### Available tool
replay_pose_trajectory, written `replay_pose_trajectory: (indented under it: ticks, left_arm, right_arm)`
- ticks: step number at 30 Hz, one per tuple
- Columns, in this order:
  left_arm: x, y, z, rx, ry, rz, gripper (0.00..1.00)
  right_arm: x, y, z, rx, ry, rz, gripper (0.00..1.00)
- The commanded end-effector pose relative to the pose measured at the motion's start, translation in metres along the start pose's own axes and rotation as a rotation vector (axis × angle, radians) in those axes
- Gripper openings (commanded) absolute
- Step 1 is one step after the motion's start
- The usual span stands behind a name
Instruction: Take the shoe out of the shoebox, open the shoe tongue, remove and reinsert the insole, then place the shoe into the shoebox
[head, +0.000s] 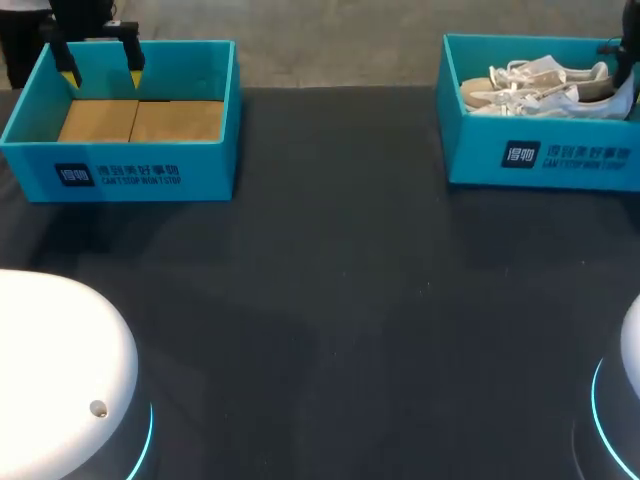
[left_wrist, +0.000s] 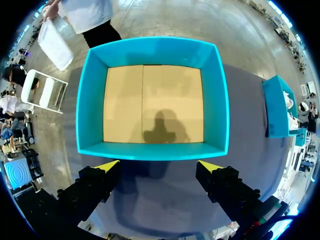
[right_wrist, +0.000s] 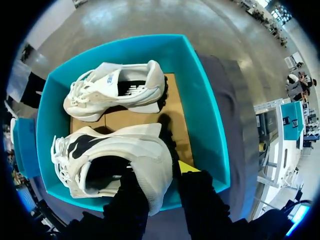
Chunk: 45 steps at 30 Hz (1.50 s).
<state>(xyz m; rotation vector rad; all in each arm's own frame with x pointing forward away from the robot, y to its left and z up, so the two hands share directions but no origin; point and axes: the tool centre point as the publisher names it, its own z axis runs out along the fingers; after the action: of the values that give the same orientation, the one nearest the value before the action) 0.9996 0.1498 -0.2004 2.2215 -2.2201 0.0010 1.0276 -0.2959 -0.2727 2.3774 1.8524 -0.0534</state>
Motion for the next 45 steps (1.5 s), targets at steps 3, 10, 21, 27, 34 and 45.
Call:
replay_pose_trajectory:
  ticks: [3, 10, 21, 27, 34, 45]
  left_arm:
    - [0.0, 0.0, 0.0, 0.0, -0.001, 0.0, 1.0]
    - [0.0, 0.0, 0.0, 0.0, -0.001, 0.0, 1.0]
    - [0.0, 0.0, 0.0, 0.0, -0.001, 0.0, 1.0]
    - [0.0, 0.0, 0.0, 0.0, -0.001, 0.0, 1.0]
    - [0.0, 0.0, 0.0, 0.0, -0.001, 0.0, 1.0]
    - [0.0, 0.0, 0.0, 0.0, -0.001, 0.0, 1.0]
  right_arm:
    - [0.004, 0.008, 0.007, 0.011, 0.008, 0.005, 0.0]
    - [0.006, 0.017, 0.03, 0.048, 0.005, 0.022, 0.0]
    - [0.0, 0.019, 0.05, 0.076, 0.005, 0.039, 0.0]
    - [-0.01, 0.018, 0.045, 0.067, 0.011, 0.069, 0.0]
    - [-0.018, 0.018, 0.023, 0.021, 0.006, 0.079, 0.0]
    - [-0.029, 0.013, -0.011, -0.023, -0.004, 0.077, 0.0]
